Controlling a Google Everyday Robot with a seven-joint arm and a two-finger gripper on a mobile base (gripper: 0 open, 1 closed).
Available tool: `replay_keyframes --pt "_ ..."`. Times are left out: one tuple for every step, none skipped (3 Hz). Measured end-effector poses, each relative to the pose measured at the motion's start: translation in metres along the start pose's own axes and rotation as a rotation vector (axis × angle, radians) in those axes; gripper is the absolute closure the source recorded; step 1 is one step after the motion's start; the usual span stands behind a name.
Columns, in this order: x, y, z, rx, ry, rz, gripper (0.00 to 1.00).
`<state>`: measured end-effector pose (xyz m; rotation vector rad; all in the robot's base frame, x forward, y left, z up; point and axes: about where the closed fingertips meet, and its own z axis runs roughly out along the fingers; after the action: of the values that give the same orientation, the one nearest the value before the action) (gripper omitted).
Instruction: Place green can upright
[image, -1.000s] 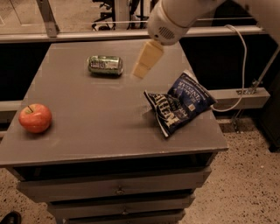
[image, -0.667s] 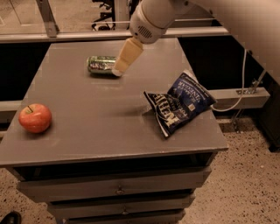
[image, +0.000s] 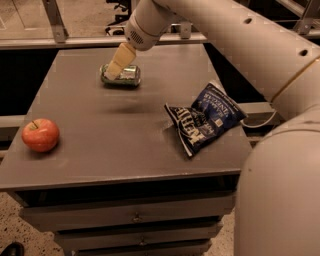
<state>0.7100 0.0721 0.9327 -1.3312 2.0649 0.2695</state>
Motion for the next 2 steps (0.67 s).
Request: replay_keyframes --pt "-0.013 -0.006 0.027 -0.012 0.026 -0.003 0.0" --pt "-0.02 -0.008 0.051 -0.028 0.058 -0.036 0.0"
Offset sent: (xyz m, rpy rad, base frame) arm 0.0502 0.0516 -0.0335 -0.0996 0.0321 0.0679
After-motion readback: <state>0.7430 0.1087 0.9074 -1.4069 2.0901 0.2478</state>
